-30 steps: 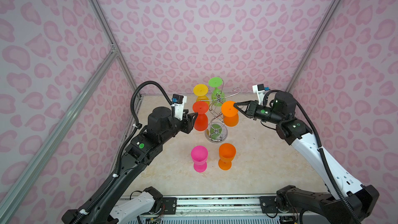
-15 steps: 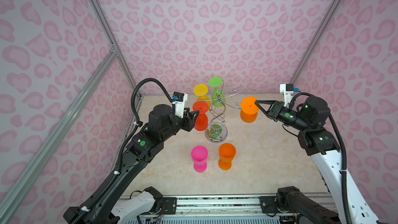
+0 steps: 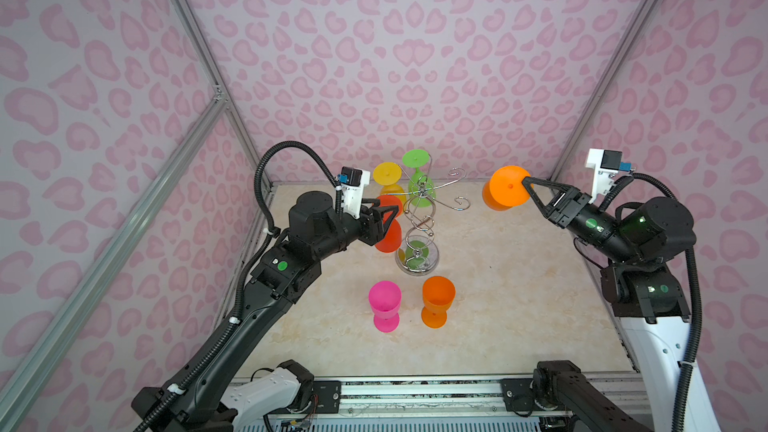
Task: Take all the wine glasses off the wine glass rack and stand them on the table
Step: 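Lift the orange glass up off the rack with the right gripper, then bring the orange glass toward the left gripper while the left gripper grasps its bowl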
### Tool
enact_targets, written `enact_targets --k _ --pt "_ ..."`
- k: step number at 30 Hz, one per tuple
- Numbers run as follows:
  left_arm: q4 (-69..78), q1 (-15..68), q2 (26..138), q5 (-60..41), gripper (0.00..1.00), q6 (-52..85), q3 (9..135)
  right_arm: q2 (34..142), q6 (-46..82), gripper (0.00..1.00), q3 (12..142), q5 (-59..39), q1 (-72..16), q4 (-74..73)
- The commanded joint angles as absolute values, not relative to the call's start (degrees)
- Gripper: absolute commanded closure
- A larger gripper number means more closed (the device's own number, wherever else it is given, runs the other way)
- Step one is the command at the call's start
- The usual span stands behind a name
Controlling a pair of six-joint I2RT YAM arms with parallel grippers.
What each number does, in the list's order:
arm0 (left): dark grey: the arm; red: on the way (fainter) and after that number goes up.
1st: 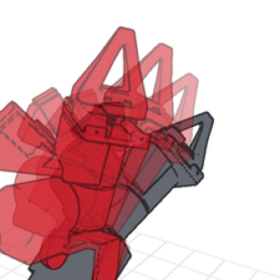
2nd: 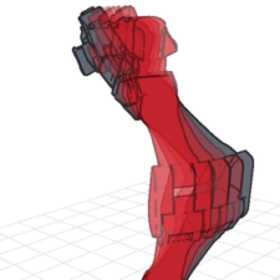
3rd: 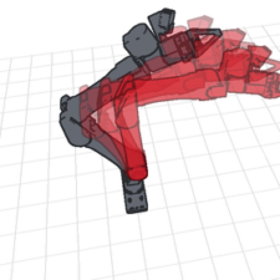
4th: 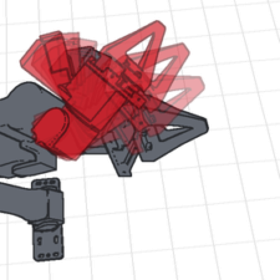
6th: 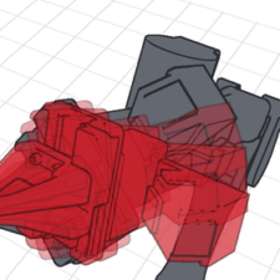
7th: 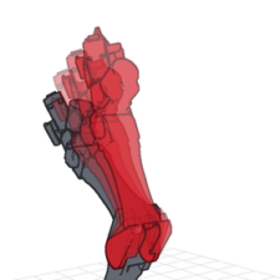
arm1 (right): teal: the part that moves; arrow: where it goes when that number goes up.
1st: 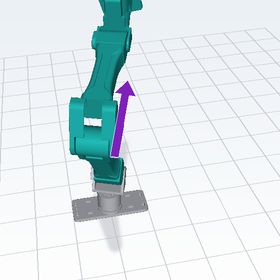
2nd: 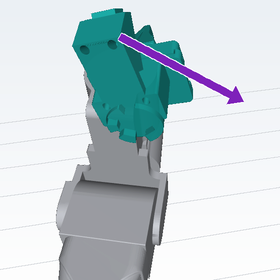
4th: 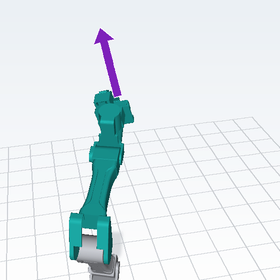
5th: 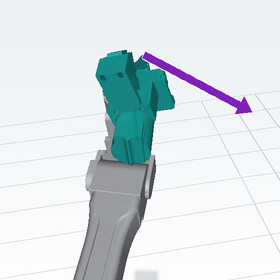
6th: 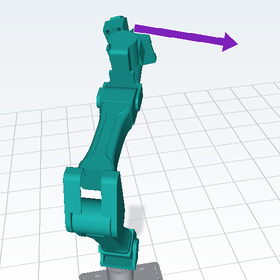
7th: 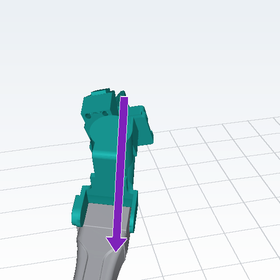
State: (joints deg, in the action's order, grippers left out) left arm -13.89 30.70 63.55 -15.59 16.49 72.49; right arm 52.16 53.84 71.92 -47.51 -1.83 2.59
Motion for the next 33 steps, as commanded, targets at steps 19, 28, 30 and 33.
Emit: enact_targets --k 19,28,30,33 --pt "27.69 20.73 76.09 -52.91 0.30 35.40 70.59 69.03 86.75 1.00 66.51 -44.26 -16.48 -62.20" --pt "36.44 19.01 77.10 -51.24 0.28 36.58 67.37 74.74 95.62 1.00 64.64 -42.45 -19.31 -74.37" --pt "38.46 18.92 77.72 -51.24 0.28 37.68 67.15 75.91 97.31 1.00 64.84 -42.58 -19.68 -76.08" --pt "41.55 18.85 78.57 -51.41 0.27 39.25 66.97 77.13 98.29 1.00 64.43 -42.55 -20.51 -76.80"
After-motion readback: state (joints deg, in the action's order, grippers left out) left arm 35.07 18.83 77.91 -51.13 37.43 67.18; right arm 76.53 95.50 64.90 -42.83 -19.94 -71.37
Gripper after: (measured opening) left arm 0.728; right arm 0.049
